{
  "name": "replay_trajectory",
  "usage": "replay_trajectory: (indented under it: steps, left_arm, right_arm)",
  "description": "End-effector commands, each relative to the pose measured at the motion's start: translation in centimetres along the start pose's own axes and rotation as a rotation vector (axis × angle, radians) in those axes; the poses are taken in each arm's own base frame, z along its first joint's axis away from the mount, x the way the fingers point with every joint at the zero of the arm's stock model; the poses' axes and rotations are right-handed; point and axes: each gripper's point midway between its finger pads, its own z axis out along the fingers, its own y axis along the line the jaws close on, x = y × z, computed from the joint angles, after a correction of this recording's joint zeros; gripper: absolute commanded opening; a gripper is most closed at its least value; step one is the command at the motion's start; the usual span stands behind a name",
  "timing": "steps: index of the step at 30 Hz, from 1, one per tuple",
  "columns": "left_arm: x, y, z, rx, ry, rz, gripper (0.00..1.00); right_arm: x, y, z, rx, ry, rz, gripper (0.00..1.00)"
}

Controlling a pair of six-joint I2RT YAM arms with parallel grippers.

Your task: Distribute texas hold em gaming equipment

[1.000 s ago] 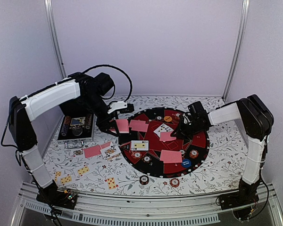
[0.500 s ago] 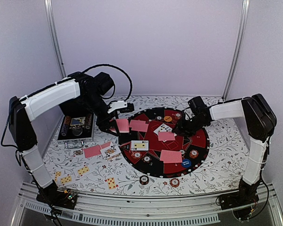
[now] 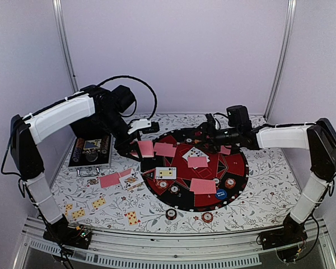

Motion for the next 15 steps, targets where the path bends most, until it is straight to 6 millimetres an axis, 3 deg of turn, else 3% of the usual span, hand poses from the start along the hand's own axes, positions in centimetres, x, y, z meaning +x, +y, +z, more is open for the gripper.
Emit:
replay_trajectory:
  steps: [1, 6, 15]
  left_arm:
    - [-0.8, 0.2, -0.6, 0.004, -0.032, 0.000, 0.21]
    - [-0.8, 0.3, -0.6, 0.000, -0.034, 0.001, 0.22]
    - [-1.1, 0.1, -0.6, 0.013, -0.049, -0.003, 0.22]
  right_arm:
    - [2.8, 7.7, 2.6, -0.247, 0.101, -0.022, 0.83]
    - [5.3, 11.0, 6.1, -0.330, 0.198, -0.018, 0.83]
    - [8.7, 13.0, 10.7, -0.407, 0.323, 0.020, 0.84]
